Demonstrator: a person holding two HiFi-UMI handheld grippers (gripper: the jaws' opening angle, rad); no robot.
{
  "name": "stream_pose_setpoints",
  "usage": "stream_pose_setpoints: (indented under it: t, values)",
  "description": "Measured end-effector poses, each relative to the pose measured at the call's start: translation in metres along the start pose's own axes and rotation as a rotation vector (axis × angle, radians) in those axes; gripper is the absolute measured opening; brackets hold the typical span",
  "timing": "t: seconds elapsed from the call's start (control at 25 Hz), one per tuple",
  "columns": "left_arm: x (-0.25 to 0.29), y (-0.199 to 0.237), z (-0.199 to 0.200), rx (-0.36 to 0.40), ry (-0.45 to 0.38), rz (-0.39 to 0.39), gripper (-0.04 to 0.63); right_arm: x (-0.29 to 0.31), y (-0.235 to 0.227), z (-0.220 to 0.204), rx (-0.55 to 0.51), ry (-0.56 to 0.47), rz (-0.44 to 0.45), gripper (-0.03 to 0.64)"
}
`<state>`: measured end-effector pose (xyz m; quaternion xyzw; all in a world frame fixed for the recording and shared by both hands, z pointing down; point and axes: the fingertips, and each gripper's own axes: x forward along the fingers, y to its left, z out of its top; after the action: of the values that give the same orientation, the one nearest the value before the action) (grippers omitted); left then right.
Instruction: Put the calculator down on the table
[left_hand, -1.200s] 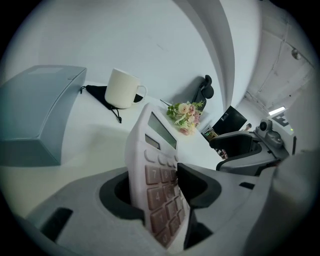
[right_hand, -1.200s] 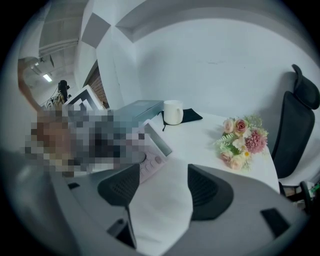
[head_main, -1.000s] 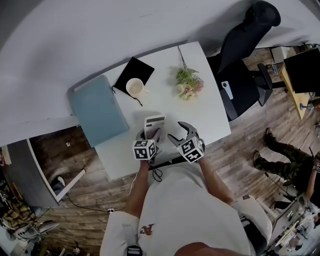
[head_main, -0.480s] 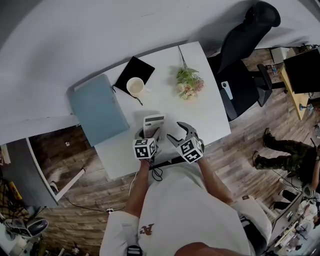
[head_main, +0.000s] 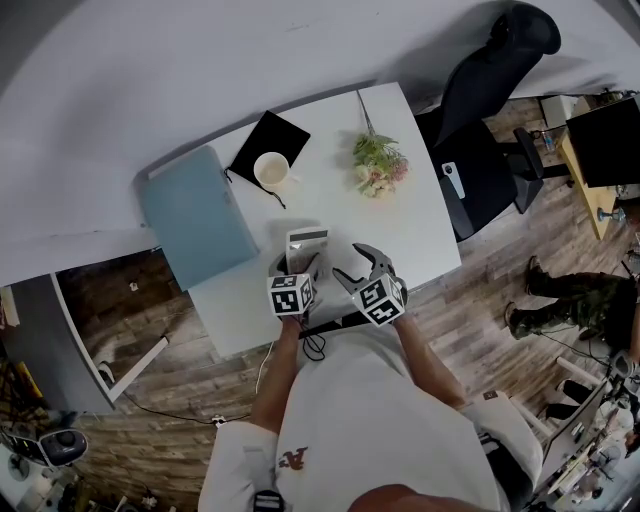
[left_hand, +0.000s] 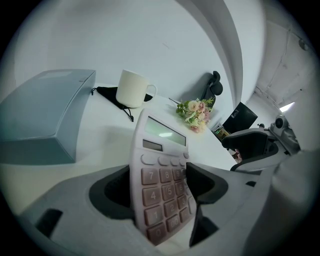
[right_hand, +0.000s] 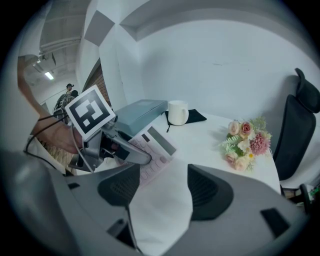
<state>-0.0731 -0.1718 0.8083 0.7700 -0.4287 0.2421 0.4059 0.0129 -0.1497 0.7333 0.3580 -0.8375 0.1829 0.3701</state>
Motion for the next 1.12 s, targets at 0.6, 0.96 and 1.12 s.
stream_pose_setpoints:
  t: [0.6,0.96,1.12]
  values:
    - [-0.001,0.007,-0.001,0.030,0.008,0.062,0.370,-0.006,0.007,-0.001,-0.005,0.004,-0.030,0.302]
    - [-0.001,0.009,-0.003,0.072,-0.001,0.066,0.379,-0.011,0.014,-0.004,-0.004,0.008,-0.064,0.301]
    - [-0.003,0.010,-0.003,0.107,-0.017,0.066,0.387,-0.017,0.013,-0.005,0.008,0.004,-0.095,0.301]
